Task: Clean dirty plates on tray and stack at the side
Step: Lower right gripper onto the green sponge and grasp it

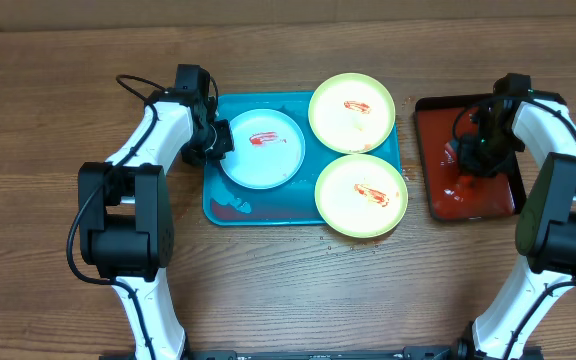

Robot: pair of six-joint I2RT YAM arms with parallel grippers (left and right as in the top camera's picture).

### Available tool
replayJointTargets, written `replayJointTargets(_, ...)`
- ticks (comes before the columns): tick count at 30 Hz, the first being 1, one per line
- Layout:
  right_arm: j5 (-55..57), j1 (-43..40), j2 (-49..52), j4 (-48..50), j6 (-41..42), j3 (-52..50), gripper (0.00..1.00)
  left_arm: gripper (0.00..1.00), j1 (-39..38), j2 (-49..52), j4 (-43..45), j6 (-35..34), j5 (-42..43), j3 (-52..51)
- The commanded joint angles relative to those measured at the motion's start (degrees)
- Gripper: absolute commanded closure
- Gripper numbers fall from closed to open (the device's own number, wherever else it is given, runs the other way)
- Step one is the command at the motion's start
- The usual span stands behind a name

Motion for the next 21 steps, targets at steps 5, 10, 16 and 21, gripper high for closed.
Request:
replayJointTargets(5, -0.5, 0.2, 0.0, -1.4, 2.2, -0.1, 0.96, 0.96, -0.3, 1.2, 0.2, 0.2, -1.3, -0.4)
replayJointTargets(10, -0.5, 0.2, -0.2, -3.4, 2.8, 2.1, 0.96, 0.96, -0.3, 1.2, 0.2, 0.3, -1.3, -0.4)
replayJointTargets(16, -0.5, 0.2, -0.2, -6.6, 1.5, 6.6, 0.65, 0.96, -0.3, 1.2, 0.2, 0.2, -1.3, -0.4)
replayJointTargets(21, -1.1, 0.9, -0.2, -5.4, -1.7, 7.7, 0.32, 0.96, -0.3, 1.2, 0.5, 0.2, -1.3, -0.4)
